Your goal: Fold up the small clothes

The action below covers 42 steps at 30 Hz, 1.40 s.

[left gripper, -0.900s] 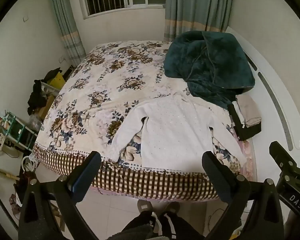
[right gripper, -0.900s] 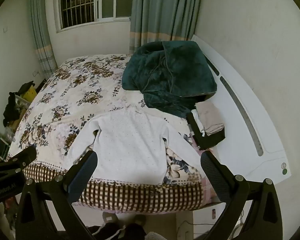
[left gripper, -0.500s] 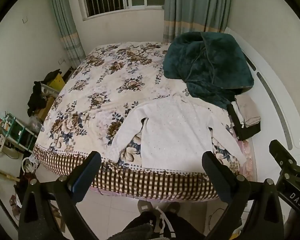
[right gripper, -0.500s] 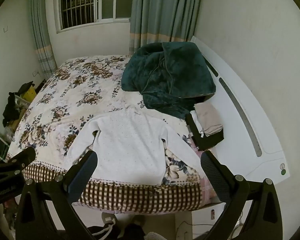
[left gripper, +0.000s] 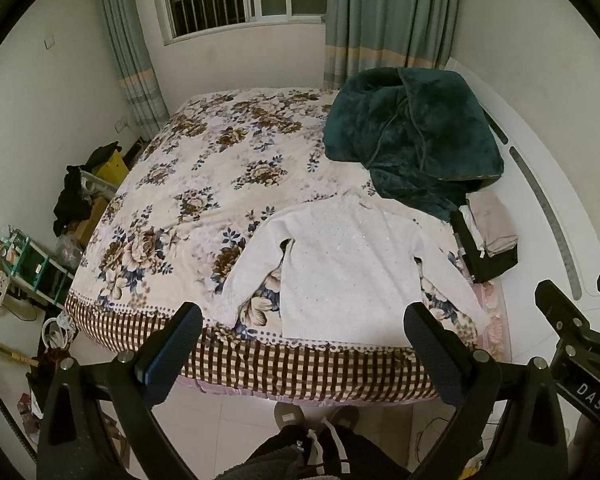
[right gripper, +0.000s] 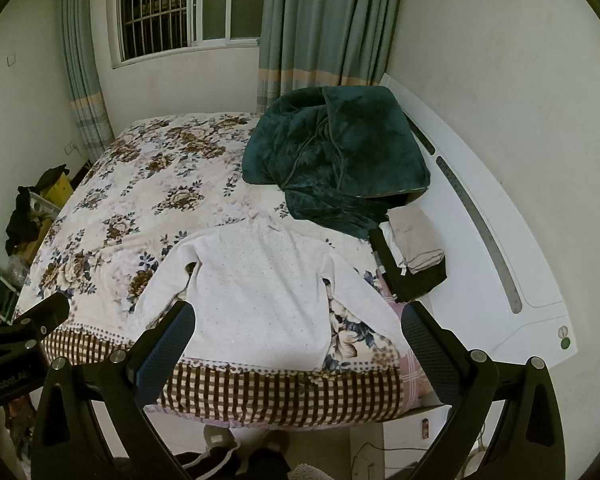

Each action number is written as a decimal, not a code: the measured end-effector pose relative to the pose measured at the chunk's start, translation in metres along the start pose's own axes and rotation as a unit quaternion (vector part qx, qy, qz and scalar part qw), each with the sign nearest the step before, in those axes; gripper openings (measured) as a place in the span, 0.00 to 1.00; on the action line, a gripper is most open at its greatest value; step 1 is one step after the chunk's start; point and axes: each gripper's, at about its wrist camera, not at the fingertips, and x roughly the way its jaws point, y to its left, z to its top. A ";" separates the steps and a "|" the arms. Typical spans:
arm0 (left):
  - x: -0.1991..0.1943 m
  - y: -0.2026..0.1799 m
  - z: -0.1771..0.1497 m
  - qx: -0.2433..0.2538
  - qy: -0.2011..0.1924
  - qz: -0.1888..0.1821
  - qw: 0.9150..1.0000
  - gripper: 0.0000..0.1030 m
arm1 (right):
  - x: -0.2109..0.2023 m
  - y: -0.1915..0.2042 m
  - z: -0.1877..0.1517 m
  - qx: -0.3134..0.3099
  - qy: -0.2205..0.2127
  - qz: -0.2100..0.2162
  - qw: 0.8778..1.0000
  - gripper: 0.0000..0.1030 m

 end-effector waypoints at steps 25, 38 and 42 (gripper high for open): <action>-0.007 0.001 0.008 0.001 -0.011 0.001 1.000 1.00 | -0.023 0.003 0.022 0.013 -0.001 0.013 1.000 1.00; -0.008 0.002 0.008 0.001 -0.012 0.000 1.000 1.00 | -0.023 0.001 0.019 0.013 -0.003 0.015 1.000 1.00; -0.008 0.002 0.008 0.000 -0.012 0.000 1.000 1.00 | -0.023 0.001 0.019 0.014 -0.003 0.015 1.000 1.00</action>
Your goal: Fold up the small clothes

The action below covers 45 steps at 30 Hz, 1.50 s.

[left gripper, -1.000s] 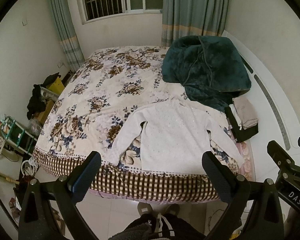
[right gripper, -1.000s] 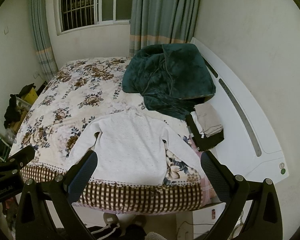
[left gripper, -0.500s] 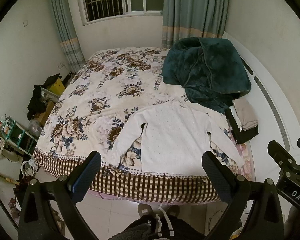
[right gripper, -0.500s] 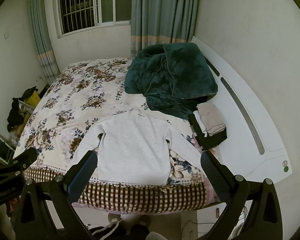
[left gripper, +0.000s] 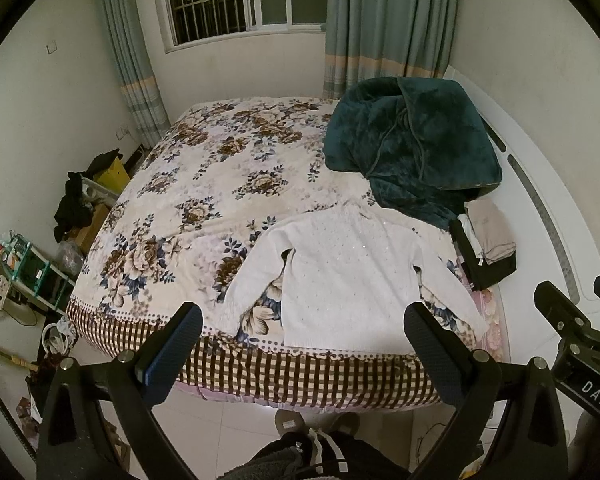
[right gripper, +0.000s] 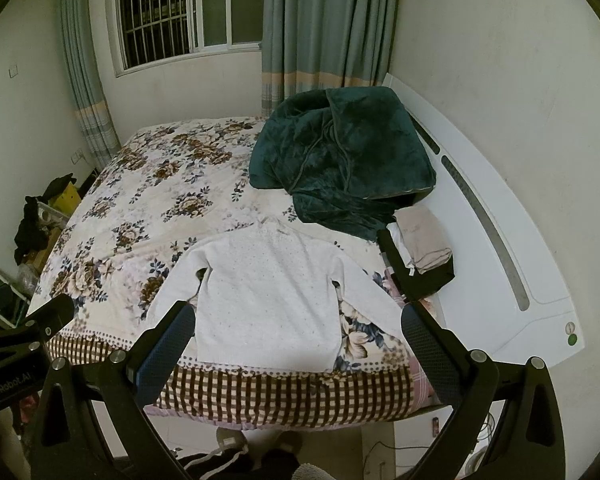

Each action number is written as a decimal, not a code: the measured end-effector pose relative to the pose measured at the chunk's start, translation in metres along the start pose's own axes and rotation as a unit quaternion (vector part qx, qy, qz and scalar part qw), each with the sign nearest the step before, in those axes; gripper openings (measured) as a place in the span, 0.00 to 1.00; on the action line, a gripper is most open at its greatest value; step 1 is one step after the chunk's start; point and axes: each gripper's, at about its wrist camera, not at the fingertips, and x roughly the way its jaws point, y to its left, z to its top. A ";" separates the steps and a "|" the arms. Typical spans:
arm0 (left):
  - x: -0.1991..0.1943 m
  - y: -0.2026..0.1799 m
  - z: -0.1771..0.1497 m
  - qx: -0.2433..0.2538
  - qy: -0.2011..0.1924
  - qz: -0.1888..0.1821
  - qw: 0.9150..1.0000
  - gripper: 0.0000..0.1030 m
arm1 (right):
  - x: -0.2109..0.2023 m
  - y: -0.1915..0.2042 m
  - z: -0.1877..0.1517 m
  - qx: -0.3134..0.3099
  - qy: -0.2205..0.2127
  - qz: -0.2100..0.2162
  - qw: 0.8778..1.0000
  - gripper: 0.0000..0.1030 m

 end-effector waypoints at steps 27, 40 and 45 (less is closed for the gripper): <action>0.003 -0.005 0.025 0.002 -0.007 -0.002 1.000 1.00 | 0.000 0.000 0.001 0.002 -0.001 0.000 1.000 1.00; 0.172 -0.011 0.027 0.030 0.023 0.032 0.999 1.00 | 0.145 -0.098 -0.026 0.162 0.084 -0.097 0.978 1.00; 0.266 -0.044 0.014 0.056 0.083 0.052 0.994 1.00 | 0.249 -0.205 -0.106 0.288 0.150 -0.125 0.937 0.99</action>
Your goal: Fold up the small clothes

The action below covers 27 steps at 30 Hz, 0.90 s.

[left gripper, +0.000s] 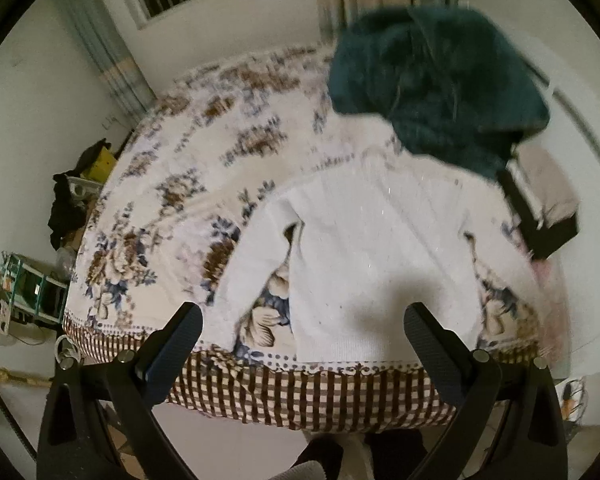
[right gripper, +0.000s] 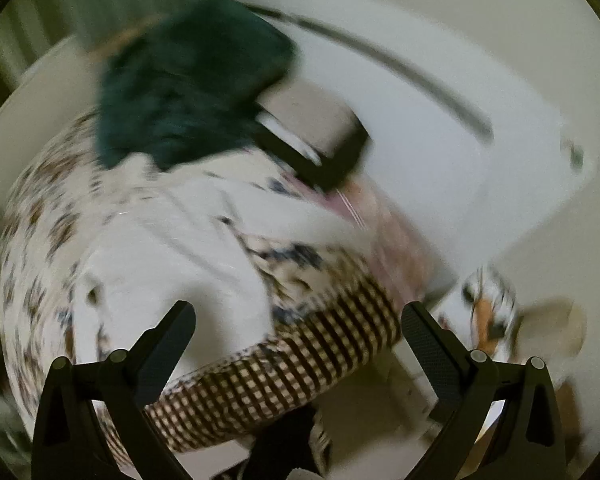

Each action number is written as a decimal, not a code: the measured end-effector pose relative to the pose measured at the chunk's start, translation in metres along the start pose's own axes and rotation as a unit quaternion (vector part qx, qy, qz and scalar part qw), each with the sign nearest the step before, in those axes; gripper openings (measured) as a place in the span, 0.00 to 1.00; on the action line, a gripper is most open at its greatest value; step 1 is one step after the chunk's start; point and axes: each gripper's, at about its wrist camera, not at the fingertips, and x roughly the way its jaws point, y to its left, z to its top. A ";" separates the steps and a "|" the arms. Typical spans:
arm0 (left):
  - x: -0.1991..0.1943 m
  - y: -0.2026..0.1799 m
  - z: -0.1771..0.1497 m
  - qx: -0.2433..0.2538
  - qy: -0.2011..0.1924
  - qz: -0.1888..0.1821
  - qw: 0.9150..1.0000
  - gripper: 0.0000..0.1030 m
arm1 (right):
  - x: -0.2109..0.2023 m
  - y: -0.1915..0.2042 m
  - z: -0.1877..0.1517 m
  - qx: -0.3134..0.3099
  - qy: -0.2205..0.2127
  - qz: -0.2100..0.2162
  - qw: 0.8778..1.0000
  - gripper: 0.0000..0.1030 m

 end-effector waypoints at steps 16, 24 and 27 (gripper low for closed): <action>0.305 -0.100 -0.002 -0.093 0.217 0.050 0.970 1.00 | 0.471 -0.208 0.007 0.408 0.149 0.087 0.897 0.81; 0.378 -0.108 -0.013 -0.095 0.240 0.057 0.964 1.00 | 0.541 -0.207 0.013 0.488 0.090 0.075 0.865 0.12; 0.389 -0.103 -0.010 -0.100 0.231 0.046 0.967 1.00 | 0.538 -0.189 0.030 0.457 0.063 0.045 0.886 0.11</action>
